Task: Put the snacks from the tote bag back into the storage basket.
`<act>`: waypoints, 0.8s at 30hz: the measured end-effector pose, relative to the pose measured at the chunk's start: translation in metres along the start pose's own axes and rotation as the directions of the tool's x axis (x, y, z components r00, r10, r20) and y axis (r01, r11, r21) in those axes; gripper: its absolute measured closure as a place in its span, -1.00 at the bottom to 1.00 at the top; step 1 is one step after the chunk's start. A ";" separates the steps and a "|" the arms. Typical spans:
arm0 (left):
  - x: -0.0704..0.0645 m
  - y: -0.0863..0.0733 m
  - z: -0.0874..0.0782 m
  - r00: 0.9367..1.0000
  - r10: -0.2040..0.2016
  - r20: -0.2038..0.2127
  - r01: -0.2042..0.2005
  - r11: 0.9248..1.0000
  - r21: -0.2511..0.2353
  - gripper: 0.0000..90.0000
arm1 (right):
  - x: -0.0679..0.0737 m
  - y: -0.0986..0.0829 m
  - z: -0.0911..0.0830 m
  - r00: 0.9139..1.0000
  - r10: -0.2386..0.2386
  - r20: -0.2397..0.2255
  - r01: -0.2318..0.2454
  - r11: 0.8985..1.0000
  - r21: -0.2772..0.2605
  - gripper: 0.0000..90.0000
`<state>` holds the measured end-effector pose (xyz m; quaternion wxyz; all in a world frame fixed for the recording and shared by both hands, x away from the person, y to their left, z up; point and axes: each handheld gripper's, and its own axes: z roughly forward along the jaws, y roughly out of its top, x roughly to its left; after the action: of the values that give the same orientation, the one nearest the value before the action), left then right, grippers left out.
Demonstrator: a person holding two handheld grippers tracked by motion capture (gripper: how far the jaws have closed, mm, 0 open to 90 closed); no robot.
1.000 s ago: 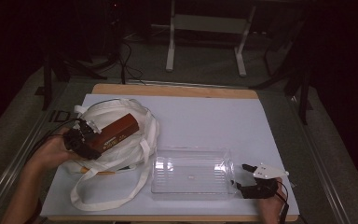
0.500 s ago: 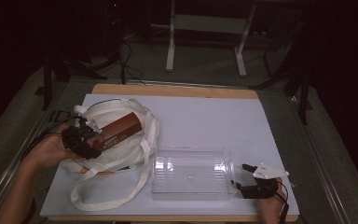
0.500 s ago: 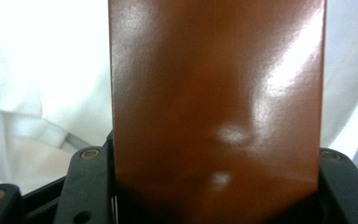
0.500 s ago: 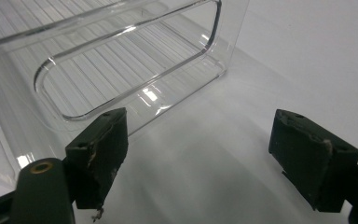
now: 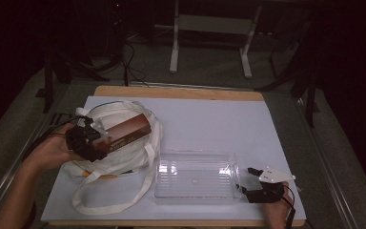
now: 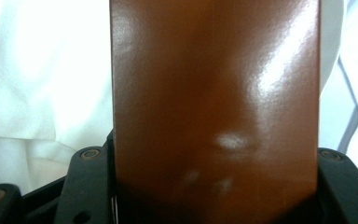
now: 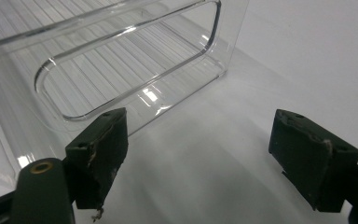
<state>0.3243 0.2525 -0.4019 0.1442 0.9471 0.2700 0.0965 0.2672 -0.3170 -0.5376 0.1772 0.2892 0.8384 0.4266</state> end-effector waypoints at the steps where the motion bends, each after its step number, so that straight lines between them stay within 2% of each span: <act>1: 0.000 0.000 -0.002 1.000 -0.001 0.003 0.001 1.000 -0.007 -0.04 | 0.000 0.000 0.000 1.000 0.000 0.000 0.000 1.000 -0.001 -0.57; 5: -0.004 0.003 -0.009 1.000 0.018 0.016 -0.017 0.999 -0.032 -0.04 | -0.001 0.000 0.000 1.000 0.004 0.000 -0.004 1.000 -0.004 -0.57; 12: -0.013 0.014 -0.014 0.997 0.070 0.018 -0.069 0.997 -0.043 -0.04 | -0.002 -0.001 -0.001 1.000 0.017 -0.003 -0.017 1.000 -0.017 -0.57; 16: -0.021 0.022 -0.013 0.994 0.109 0.025 -0.108 0.993 -0.046 -0.04 | -0.003 -0.001 -0.003 1.000 0.027 -0.010 -0.027 0.999 -0.031 -0.59; 24: -0.029 0.035 -0.011 0.988 0.150 0.043 -0.147 0.988 -0.049 -0.04 | -0.004 -0.002 -0.004 0.999 0.034 -0.012 -0.035 0.998 -0.045 -0.59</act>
<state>0.3138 0.2108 -0.3828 0.1646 0.9630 0.1930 0.0910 0.2678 -0.3231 -0.5363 0.1715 0.2971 0.8245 0.4500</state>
